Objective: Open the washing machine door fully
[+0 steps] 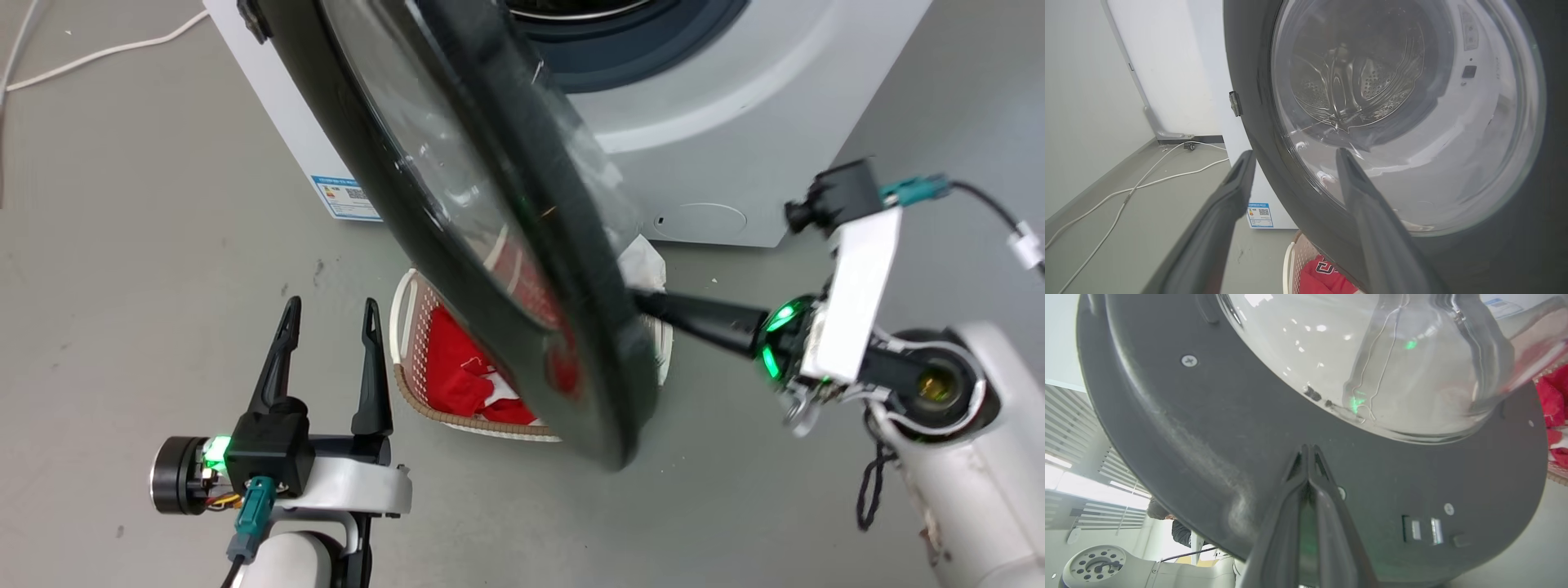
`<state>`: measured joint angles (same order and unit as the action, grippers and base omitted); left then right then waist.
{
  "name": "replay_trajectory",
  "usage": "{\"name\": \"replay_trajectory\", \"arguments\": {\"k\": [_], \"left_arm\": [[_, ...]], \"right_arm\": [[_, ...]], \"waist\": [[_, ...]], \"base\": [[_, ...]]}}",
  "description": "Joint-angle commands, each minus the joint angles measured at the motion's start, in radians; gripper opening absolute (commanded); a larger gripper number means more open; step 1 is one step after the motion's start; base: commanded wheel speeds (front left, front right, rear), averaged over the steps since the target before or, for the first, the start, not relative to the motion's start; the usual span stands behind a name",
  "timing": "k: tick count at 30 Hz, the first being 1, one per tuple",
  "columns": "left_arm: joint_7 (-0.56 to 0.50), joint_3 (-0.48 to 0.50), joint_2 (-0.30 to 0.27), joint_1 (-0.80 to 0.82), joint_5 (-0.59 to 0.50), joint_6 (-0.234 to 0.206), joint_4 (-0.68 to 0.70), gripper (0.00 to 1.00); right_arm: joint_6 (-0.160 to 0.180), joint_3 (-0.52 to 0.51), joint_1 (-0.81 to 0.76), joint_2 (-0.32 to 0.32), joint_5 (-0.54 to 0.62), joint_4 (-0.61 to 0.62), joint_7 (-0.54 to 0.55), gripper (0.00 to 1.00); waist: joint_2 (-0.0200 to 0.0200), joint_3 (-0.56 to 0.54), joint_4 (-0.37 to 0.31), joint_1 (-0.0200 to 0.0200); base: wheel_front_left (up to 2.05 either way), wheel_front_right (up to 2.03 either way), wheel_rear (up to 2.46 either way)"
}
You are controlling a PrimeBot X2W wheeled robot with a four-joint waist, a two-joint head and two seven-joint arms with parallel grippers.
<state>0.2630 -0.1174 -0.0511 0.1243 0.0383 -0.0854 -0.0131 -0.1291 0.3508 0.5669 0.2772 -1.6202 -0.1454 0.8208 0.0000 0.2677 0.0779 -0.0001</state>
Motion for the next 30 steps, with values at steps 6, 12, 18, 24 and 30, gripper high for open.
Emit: {"name": "replay_trajectory", "arguments": {"k": [6,12,18,24,30], "left_arm": [[0.003,0.004,0.001,-0.020,-0.001,-0.003,0.001,1.00],[0.003,0.006,0.001,-0.034,-0.003,-0.006,0.000,1.00],[0.003,0.011,0.001,-0.053,-0.005,-0.008,-0.001,1.00],[0.003,0.017,0.001,-0.074,-0.006,-0.006,-0.007,1.00],[0.003,0.030,0.001,-0.105,-0.010,-0.005,-0.009,1.00]], "right_arm": [[-0.003,0.046,-0.069,-0.047,-0.012,0.039,0.014,0.00],[-0.003,0.070,-0.122,-0.071,-0.017,0.056,0.009,0.00],[-0.003,0.068,-0.179,-0.095,-0.031,0.075,-0.013,0.00],[-0.003,-0.024,-0.241,-0.122,-0.031,0.111,-0.131,0.00],[-0.003,-0.149,-0.326,-0.149,0.000,0.190,-0.292,0.00]], "waist": [[0.0000,-0.018,0.014,0.0001],[0.0000,-0.037,0.018,0.0001],[0.0000,-0.064,0.009,0.0001],[0.0000,-0.105,-0.003,0.0001],[0.0000,-0.151,-0.018,0.0001]], "base": [[0.00,0.00,0.00],[0.00,0.00,0.00],[0.00,0.00,0.00],[0.00,0.00,0.00],[0.00,0.00,0.00]]}}
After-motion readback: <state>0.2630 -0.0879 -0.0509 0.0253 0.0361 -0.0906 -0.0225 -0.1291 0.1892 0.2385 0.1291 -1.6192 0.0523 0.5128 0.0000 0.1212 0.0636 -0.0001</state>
